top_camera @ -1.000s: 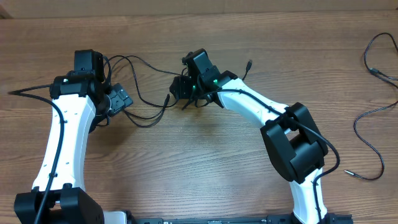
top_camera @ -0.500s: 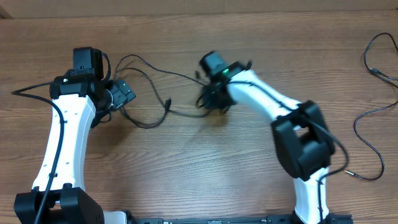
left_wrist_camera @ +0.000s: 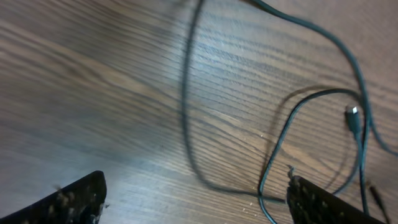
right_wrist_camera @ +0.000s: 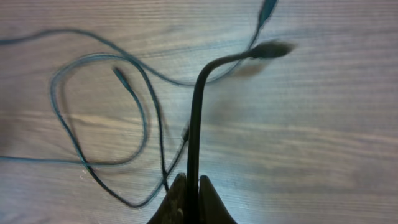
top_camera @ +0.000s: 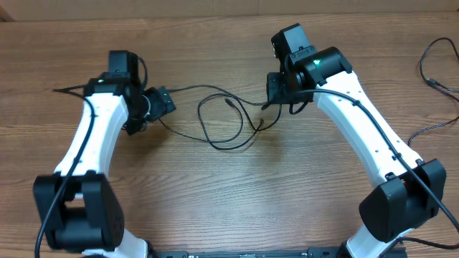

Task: Untangle cables

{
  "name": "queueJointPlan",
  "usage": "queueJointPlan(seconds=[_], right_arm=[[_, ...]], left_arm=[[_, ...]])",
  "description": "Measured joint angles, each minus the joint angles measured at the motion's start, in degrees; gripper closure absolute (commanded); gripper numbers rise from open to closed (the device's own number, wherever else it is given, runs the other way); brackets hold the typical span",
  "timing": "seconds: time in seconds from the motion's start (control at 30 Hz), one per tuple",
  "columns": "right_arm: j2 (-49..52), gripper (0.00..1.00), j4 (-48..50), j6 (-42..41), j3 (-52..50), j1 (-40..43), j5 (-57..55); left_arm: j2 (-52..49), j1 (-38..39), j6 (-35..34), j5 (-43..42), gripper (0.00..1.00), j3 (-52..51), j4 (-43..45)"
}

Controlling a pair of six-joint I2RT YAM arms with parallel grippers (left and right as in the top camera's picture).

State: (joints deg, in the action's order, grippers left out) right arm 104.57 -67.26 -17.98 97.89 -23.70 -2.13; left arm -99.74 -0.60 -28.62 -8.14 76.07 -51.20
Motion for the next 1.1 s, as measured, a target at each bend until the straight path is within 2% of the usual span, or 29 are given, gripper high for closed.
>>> queueJointPlan(seconds=[0.23, 0.3, 0.37, 0.4, 0.5, 0.53, 0.63, 0.8, 0.97, 1.1], right_arm=[[0.1, 0.96, -1.3, 0.0, 0.0, 0.0, 0.0], [0.1, 0.96, -1.3, 0.0, 0.0, 0.0, 0.0], [0.1, 0.96, -1.3, 0.0, 0.0, 0.0, 0.0], [0.1, 0.96, -1.3, 0.0, 0.0, 0.0, 0.0], [0.1, 0.96, -1.3, 0.0, 0.0, 0.0, 0.0], [0.1, 0.96, -1.3, 0.0, 0.0, 0.0, 0.0], [0.1, 0.96, -1.3, 0.0, 0.0, 0.2, -0.5], [0.1, 0.96, -2.6, 0.0, 0.0, 3.6, -6.8], [0.2, 0.96, -7.4, -2.6, 1.2, 13.4, -19.5], [0.5, 0.96, -10.9, -4.5, 7.3, 23.6, -26.0]], left_arm=[[-7.3, 1.4, 0.5, -3.8, 0.00, 0.0, 3.3], [-9.3, 1.5, 0.5, -4.7, 0.06, 0.0, 3.7], [-11.0, 1.7, 0.2, -5.3, 0.25, 0.0, 3.9], [-11.6, 1.7, 0.3, -5.4, 0.37, 0.0, 4.0], [-12.2, 1.7, 0.5, -5.9, 0.88, 0.0, 4.5], [-12.2, 1.7, 0.5, -5.9, 0.96, 0.0, 4.7], [-12.2, 1.6, 0.7, -5.9, 0.96, 0.6, 4.4], [-12.0, -0.3, 1.5, -4.7, 0.96, 5.6, -1.3], [-9.5, -4.5, 3.7, 1.8, 0.96, 13.9, -9.0], [-5.7, -8.1, 4.3, 5.2, 0.96, 19.6, -11.5]])
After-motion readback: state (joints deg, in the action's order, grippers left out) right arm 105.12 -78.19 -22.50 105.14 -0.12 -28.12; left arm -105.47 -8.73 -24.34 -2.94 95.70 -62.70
